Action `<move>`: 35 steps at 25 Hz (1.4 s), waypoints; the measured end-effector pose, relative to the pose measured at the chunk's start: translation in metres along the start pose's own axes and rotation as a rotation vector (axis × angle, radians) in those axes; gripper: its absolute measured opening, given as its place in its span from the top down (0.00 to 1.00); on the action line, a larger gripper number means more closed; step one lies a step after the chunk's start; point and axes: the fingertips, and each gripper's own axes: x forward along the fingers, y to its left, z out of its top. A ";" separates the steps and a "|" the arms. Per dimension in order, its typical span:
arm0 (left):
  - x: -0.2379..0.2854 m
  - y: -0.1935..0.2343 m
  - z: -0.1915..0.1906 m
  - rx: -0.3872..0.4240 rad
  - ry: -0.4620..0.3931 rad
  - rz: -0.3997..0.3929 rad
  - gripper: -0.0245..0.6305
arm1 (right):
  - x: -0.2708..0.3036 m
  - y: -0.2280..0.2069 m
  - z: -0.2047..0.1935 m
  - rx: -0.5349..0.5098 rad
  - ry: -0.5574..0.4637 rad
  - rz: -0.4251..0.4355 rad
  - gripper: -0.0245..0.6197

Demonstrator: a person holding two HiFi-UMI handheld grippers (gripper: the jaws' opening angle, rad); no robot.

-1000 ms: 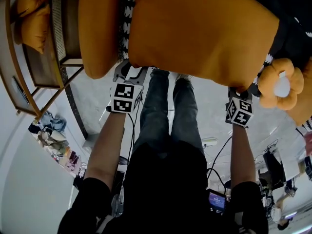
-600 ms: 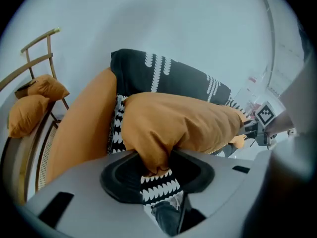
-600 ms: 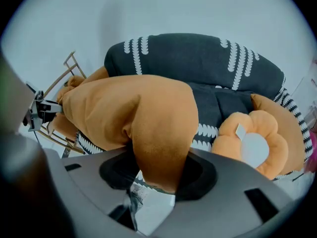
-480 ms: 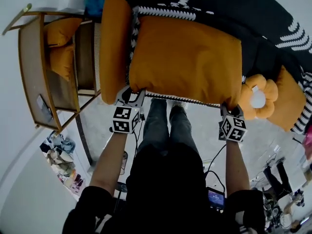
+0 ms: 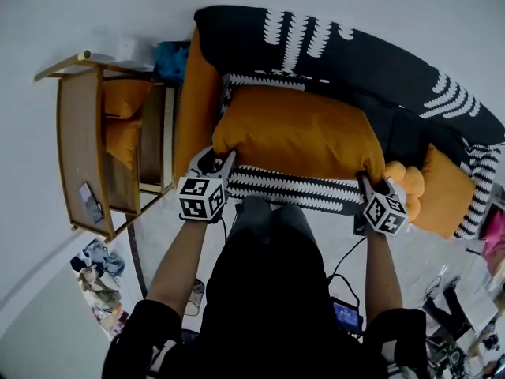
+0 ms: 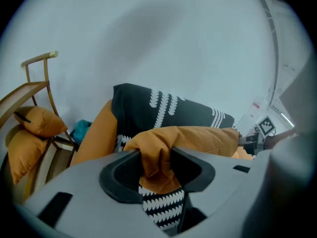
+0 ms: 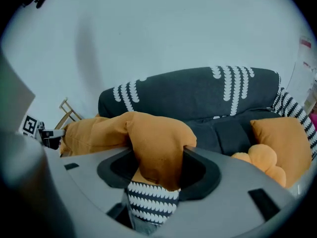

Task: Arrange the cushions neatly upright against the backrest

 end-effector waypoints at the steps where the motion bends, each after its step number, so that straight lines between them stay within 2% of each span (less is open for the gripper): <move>1: 0.005 0.002 0.014 0.008 -0.016 -0.001 0.67 | 0.003 0.001 0.015 0.010 -0.024 0.000 0.58; 8: 0.042 0.015 0.093 0.034 -0.087 -0.005 0.65 | 0.023 0.002 0.100 0.049 -0.181 -0.041 0.57; 18: 0.075 0.028 0.149 0.058 -0.115 -0.005 0.63 | 0.044 0.003 0.160 0.024 -0.294 -0.113 0.55; 22: 0.076 0.035 0.160 0.054 -0.135 0.018 0.58 | 0.040 0.001 0.178 0.025 -0.359 -0.157 0.46; 25: 0.069 0.040 0.169 0.060 -0.177 0.040 0.51 | 0.026 0.003 0.191 0.048 -0.427 -0.155 0.40; 26: 0.065 0.041 0.173 0.079 -0.195 0.048 0.48 | 0.021 0.005 0.193 0.054 -0.444 -0.151 0.40; 29: 0.051 0.041 0.180 0.129 -0.227 0.052 0.47 | 0.011 0.011 0.187 0.058 -0.463 -0.163 0.40; 32: 0.042 0.041 0.169 0.124 -0.218 0.042 0.47 | 0.009 0.017 0.161 0.083 -0.458 -0.211 0.40; 35: 0.028 0.038 0.150 0.113 -0.212 0.033 0.47 | 0.020 0.024 0.132 0.161 -0.458 -0.228 0.41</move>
